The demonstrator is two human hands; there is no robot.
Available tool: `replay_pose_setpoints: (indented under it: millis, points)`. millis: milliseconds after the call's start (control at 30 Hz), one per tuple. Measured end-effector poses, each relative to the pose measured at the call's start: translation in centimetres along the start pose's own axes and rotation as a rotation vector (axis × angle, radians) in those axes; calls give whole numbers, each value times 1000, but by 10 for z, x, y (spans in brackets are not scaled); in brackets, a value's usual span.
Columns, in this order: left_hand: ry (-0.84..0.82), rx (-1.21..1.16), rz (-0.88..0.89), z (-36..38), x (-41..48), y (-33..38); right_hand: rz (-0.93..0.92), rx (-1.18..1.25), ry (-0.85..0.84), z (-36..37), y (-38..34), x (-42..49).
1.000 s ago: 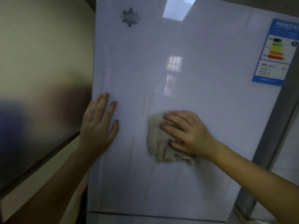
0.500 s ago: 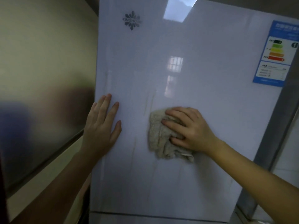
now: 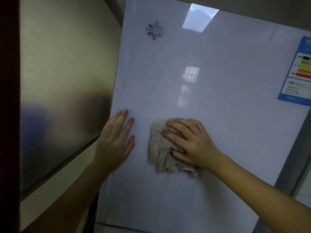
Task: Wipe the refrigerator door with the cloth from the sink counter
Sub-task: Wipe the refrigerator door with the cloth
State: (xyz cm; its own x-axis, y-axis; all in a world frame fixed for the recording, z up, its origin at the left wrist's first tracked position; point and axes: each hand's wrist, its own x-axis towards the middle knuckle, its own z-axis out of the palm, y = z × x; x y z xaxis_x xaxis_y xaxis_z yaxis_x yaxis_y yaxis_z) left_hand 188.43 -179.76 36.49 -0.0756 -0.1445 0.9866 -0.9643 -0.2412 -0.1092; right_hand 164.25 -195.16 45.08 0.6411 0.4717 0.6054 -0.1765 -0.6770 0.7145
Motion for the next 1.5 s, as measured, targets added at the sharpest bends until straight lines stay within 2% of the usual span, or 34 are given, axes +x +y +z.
replay_pose_setpoints:
  millis: [100, 233, 300, 367, 500, 567, 667, 833, 900, 967, 1100, 1167, 1300, 1367, 1433, 1500]
  points:
    - [-6, -13, -6, 3, -1, -1, 48, -36, 47, -7, 17, 8]
    - [-12, -14, -2, 4, -2, -2, 374, -54, 247, -25, 49, 40]
    - [-14, -22, -4, 4, -2, -3, 457, -51, 284, -24, 48, 49]
    - [-9, -30, -3, 3, -2, -3, 369, -37, 226, -13, 31, 45]
    - [-13, -27, 5, 1, -1, -3, -67, 45, -22, 14, -18, 2]
    - [-21, -28, -4, 2, -1, -3, -159, 83, -75, 19, -26, -14]
    - [-23, -33, -24, 3, -2, -1, -86, 51, -38, 11, -12, -9]
    - [-26, -33, -15, 0, -1, 0, 281, -10, 183, -16, 31, 43]
    - [-35, -26, -9, -2, -1, -1, 351, 6, 221, -16, 33, 50]
    - [-42, -19, -3, -4, -1, -2, 297, 10, 193, -10, 23, 44]
    - [-39, -17, -7, -7, 0, 0, 78, 3, 95, -2, 10, 28]
    - [-24, -26, -37, -8, -5, 3, 127, 1, 148, -3, 15, 35]
    - [-22, -5, -39, -9, -28, 3, 374, 35, 273, -5, 21, 64]
    - [-36, 8, -26, -9, -34, 0, 330, 52, 267, 1, 15, 79]
    - [-50, 15, -17, -9, -37, -3, 169, 32, 209, 5, 12, 91]
    - [-56, 20, -23, -8, -38, -4, 172, 35, 220, 6, 17, 105]
